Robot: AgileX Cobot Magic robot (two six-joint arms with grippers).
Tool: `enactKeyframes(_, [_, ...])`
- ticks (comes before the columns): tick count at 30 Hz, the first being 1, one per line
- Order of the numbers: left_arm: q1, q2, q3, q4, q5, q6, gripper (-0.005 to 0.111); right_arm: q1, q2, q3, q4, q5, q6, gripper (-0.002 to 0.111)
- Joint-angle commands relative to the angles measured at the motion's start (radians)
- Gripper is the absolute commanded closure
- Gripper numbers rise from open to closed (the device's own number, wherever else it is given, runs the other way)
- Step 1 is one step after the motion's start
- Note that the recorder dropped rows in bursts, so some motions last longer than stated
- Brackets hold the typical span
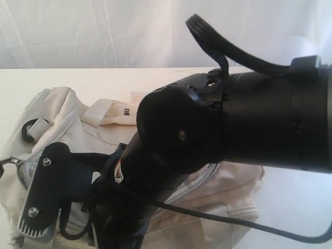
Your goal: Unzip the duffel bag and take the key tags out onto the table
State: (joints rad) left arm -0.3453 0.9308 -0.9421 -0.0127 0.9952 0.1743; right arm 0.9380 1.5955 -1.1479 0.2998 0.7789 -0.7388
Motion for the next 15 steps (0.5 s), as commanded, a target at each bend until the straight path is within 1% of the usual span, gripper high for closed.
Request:
enactKeyframes(1, [0.007,-0.034,-0.053,-0.092,0.124,0.079,0.107,0.008,-0.032,-0.025,0.008,0.084,0.028,0.084])
enactKeyframes(5, [0.007,-0.034,-0.084,-0.102,0.173,0.09,0.107,0.008,-0.067,-0.056,0.021,0.046,0.028,0.069])
enactKeyframes(7, [0.007,-0.034,-0.089,-0.102,0.189,0.092,0.107,0.008,-0.079,-0.063,0.053,-0.004,0.026,0.063])
enactKeyframes(9, [0.007,-0.034,-0.089,-0.102,0.189,0.092,0.107,0.008,-0.082,-0.063,0.092,-0.078,0.008,0.059])
enactKeyframes(11, [0.007,-0.034,-0.089,-0.102,0.191,0.092,0.107,0.008,-0.075,-0.063,0.136,-0.127,-0.029,0.057])
enactKeyframes(15, [0.007,-0.034,-0.089,-0.102,0.182,0.092,0.107,0.008,-0.043,-0.063,0.22,-0.188,-0.073,0.056])
